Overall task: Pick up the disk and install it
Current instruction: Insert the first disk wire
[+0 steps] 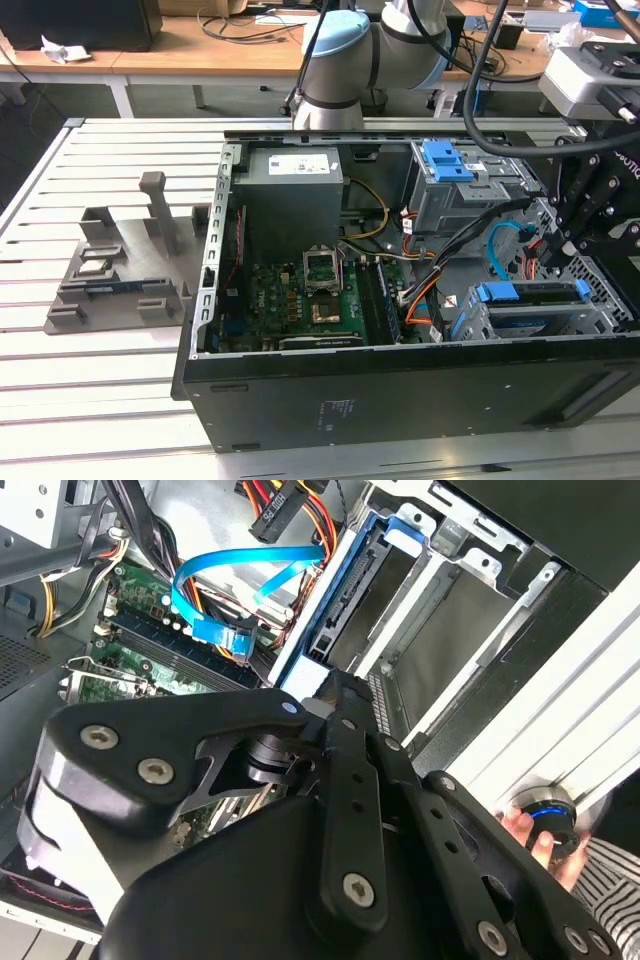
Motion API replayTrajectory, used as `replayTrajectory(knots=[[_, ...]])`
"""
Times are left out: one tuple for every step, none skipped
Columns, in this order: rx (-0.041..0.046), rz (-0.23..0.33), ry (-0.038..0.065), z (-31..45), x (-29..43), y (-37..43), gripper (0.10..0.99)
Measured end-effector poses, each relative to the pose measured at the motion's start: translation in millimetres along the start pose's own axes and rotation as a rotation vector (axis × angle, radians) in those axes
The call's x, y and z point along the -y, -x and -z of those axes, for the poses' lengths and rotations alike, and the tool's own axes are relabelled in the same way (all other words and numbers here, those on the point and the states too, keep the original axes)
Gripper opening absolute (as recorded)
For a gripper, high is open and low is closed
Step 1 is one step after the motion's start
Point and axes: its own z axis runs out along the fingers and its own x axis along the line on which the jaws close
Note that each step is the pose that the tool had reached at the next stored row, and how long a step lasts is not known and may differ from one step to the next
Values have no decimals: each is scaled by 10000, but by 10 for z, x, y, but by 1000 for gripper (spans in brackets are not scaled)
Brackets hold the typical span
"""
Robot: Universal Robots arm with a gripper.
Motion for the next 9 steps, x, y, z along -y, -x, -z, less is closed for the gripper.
replayTrajectory(knots=[[0,0,0,0,0,0,106],[0,0,0,-1,0,0,106],[0,0,0,-3,0,0,114],[0,0,0,-3,0,0,173],[0,0,0,-3,0,0,173],[0,0,0,-4,0,0,235],[0,0,0,-4,0,0,294],[0,0,0,-5,0,0,357],[0,0,0,-5,0,0,357]])
